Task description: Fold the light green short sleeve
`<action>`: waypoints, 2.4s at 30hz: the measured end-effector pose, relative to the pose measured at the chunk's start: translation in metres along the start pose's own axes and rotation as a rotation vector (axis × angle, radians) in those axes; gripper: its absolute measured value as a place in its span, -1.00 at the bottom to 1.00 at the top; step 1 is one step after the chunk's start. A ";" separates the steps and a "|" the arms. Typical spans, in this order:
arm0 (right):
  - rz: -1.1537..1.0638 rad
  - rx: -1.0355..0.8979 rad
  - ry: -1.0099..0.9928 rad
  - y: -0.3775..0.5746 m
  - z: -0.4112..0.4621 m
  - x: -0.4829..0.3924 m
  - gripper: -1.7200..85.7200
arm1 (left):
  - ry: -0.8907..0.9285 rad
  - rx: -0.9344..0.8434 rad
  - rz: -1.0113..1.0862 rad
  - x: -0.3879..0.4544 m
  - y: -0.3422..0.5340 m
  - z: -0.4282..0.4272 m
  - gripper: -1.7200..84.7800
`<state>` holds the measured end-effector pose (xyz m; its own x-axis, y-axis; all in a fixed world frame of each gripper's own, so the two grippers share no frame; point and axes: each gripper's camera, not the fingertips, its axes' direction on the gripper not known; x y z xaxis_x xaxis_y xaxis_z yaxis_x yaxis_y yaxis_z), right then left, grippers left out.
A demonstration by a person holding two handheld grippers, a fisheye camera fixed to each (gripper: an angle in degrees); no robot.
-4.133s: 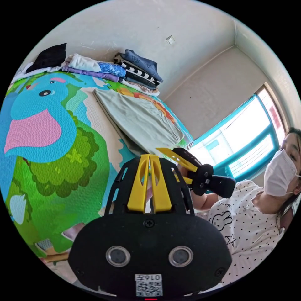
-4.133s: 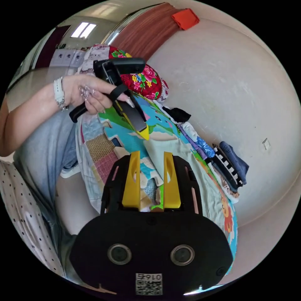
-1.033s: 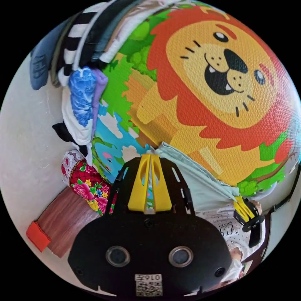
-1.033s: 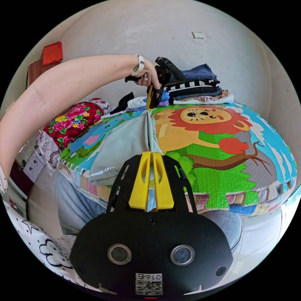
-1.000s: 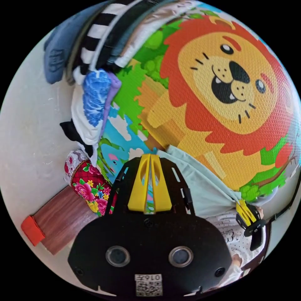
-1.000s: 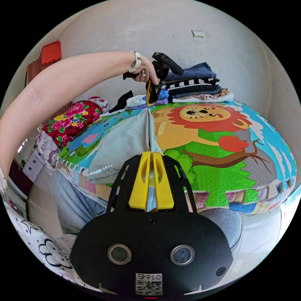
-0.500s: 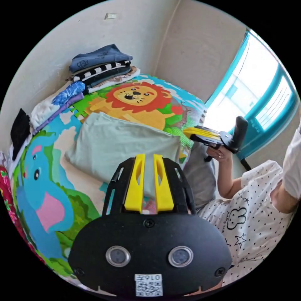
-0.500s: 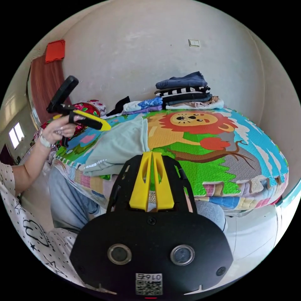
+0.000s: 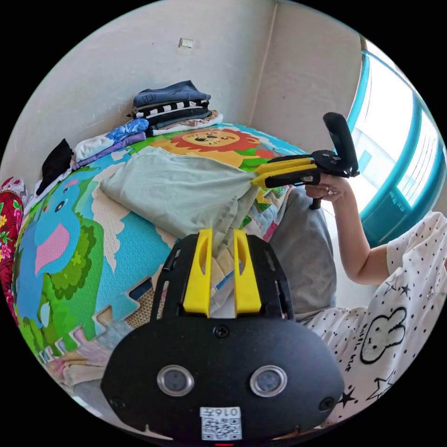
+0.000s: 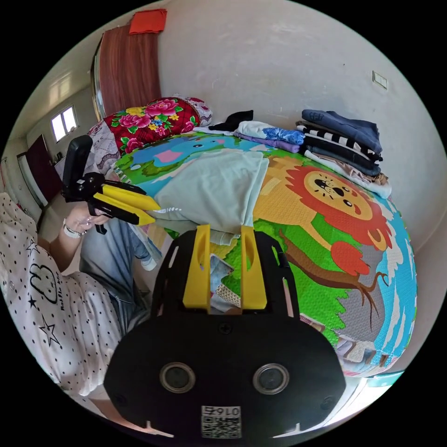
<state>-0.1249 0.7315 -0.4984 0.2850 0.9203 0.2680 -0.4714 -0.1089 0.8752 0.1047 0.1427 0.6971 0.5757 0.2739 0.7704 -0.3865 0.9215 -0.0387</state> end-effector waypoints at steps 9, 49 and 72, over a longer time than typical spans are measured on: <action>0.028 0.049 0.014 -0.004 -0.002 -0.015 -0.94 | -0.076 0.001 0.088 0.012 0.048 -0.053 -0.97; 0.030 0.056 -0.097 0.051 0.114 -0.052 -0.97 | -0.393 0.143 0.361 0.108 0.227 -0.140 -0.98; 0.228 -0.020 -0.339 -0.141 0.311 0.149 -0.77 | -0.241 0.330 0.227 0.087 0.213 -0.191 -0.98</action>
<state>0.2437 0.7671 -0.4560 0.4287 0.6970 0.5749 -0.5696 -0.2854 0.7708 0.2105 0.4153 0.6341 0.2812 0.3507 0.8933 -0.7144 0.6980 -0.0492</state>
